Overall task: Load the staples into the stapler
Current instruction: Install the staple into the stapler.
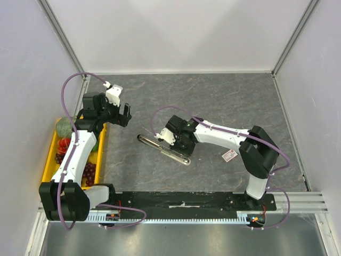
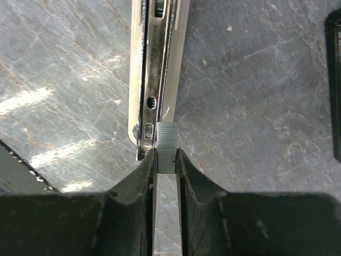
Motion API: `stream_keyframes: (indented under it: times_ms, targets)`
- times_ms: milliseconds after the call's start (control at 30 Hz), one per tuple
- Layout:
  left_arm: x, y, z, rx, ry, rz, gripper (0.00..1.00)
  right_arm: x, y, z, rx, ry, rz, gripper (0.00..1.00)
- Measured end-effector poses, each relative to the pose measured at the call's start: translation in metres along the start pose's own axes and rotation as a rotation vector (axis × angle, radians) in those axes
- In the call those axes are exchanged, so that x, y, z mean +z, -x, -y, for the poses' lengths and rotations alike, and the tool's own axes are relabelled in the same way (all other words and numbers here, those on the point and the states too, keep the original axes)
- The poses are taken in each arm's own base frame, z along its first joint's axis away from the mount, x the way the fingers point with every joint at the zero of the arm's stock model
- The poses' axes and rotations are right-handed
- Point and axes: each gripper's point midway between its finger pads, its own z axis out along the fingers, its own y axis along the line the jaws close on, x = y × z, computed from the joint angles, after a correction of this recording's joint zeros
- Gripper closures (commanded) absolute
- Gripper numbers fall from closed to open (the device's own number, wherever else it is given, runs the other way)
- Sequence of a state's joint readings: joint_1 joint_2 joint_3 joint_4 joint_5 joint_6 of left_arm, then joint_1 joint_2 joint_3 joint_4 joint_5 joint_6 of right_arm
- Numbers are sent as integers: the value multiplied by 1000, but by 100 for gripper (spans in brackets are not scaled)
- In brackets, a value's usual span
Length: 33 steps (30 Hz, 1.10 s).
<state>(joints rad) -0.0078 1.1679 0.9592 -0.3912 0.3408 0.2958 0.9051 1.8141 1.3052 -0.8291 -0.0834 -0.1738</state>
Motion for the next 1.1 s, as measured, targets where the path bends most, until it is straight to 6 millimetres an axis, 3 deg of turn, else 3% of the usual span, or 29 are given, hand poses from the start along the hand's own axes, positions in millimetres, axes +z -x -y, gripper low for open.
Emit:
stream_keyframes:
  times_ms: [500,800,1100]
  targets:
    - [0,0,1,-7,-2,2,1,0,-3,18,-51,-144,-51,80]
    - [2,-5,3,-15,-13,-7,1,0,3,35,-67,-227,-67,82]
    - [2,-5,7,-17,-35,-2,1,-11,20,33,-84,-201,-17,81]
